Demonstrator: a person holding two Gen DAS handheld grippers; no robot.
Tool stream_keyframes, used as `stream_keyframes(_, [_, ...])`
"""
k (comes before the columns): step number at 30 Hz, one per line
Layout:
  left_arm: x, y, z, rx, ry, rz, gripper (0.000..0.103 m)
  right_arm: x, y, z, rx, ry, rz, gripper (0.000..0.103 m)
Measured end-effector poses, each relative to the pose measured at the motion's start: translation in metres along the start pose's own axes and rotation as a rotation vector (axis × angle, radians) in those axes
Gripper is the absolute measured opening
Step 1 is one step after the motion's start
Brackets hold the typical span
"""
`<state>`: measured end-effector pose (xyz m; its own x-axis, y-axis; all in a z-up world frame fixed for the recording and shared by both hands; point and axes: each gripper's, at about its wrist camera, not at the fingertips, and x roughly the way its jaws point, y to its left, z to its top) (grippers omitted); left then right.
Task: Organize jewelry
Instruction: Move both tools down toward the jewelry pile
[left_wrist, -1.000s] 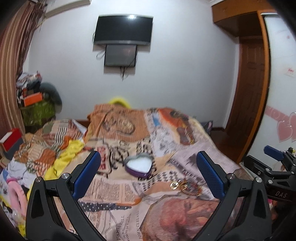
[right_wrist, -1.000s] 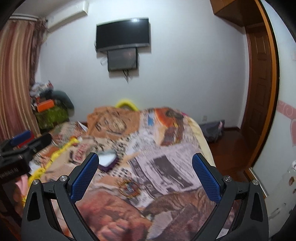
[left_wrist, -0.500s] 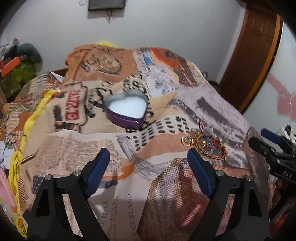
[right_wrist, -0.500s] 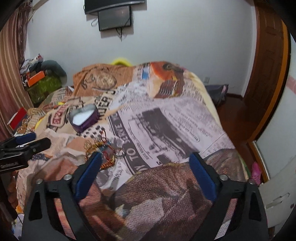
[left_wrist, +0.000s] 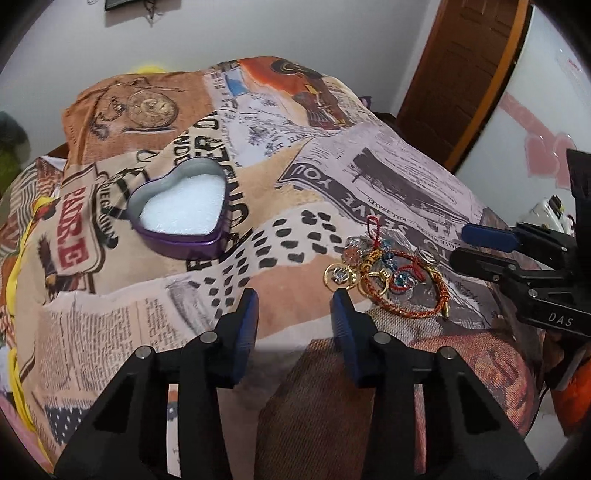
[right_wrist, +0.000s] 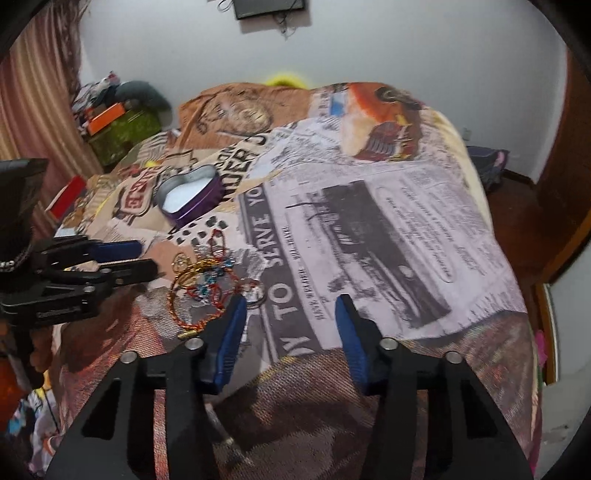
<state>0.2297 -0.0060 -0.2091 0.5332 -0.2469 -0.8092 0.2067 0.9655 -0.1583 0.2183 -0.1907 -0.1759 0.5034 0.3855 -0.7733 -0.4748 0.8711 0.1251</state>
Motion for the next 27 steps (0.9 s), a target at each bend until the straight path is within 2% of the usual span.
stream_keyframes(9, [0.01,-0.014,0.007,0.084,0.019,-0.02,0.041,0.017,0.005,0.005,-0.015,0.045,0.066,0.034])
stream_keyframes(13, [0.013,-0.025,0.007,0.142,0.016,-0.008,0.035,0.019,0.003,0.006,-0.01,0.05,0.077,0.031])
stream_keyframes(24, [0.02,-0.026,0.009,0.153,0.005,-0.015,0.02,0.027,0.008,0.009,-0.032,0.051,0.068,0.029])
stream_keyframes(26, [0.02,-0.028,0.008,0.16,-0.002,-0.008,0.02,0.028,0.009,0.009,-0.035,0.048,0.062,0.02])
stream_keyframes(27, [0.02,-0.027,0.008,0.158,-0.004,-0.009,0.02,0.028,0.009,0.01,-0.035,0.048,0.062,0.02])
